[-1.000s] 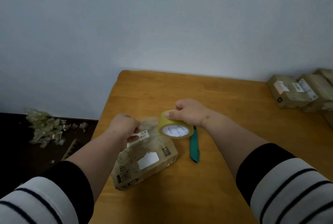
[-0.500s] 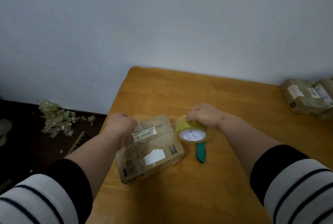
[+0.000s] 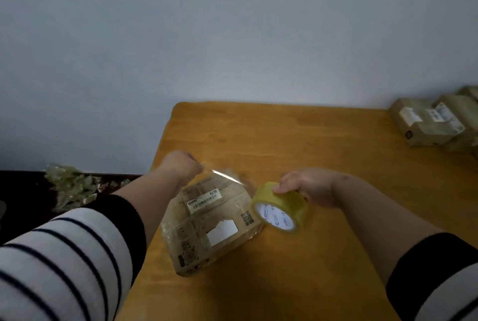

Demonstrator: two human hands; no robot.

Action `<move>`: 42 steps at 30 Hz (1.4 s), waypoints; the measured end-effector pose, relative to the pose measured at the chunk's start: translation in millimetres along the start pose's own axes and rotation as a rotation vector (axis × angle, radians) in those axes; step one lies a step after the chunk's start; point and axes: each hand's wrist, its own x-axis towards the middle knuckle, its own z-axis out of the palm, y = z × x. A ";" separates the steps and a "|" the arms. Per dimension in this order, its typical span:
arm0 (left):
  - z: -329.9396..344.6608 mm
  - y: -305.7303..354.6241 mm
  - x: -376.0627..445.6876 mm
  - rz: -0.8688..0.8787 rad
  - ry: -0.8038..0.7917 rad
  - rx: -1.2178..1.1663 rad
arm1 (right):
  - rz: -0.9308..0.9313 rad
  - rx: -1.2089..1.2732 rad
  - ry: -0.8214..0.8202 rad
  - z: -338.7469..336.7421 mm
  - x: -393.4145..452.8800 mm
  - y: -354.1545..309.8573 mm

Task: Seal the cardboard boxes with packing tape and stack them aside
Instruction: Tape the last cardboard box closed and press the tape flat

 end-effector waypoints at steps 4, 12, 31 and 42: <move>7.3 15.0 9.1 0.029 -0.093 0.126 | 0.017 0.011 0.046 6.0 -11.6 5.2; 27.9 39.3 37.3 0.156 -0.228 0.433 | 0.097 0.281 -0.001 25.6 -20.8 16.4; 39.5 31.9 76.4 0.055 -0.399 0.335 | 0.167 0.432 0.004 33.0 -4.3 1.1; 46.4 4.7 73.8 0.182 -0.329 0.424 | 0.139 0.408 -0.010 35.9 -4.7 -0.8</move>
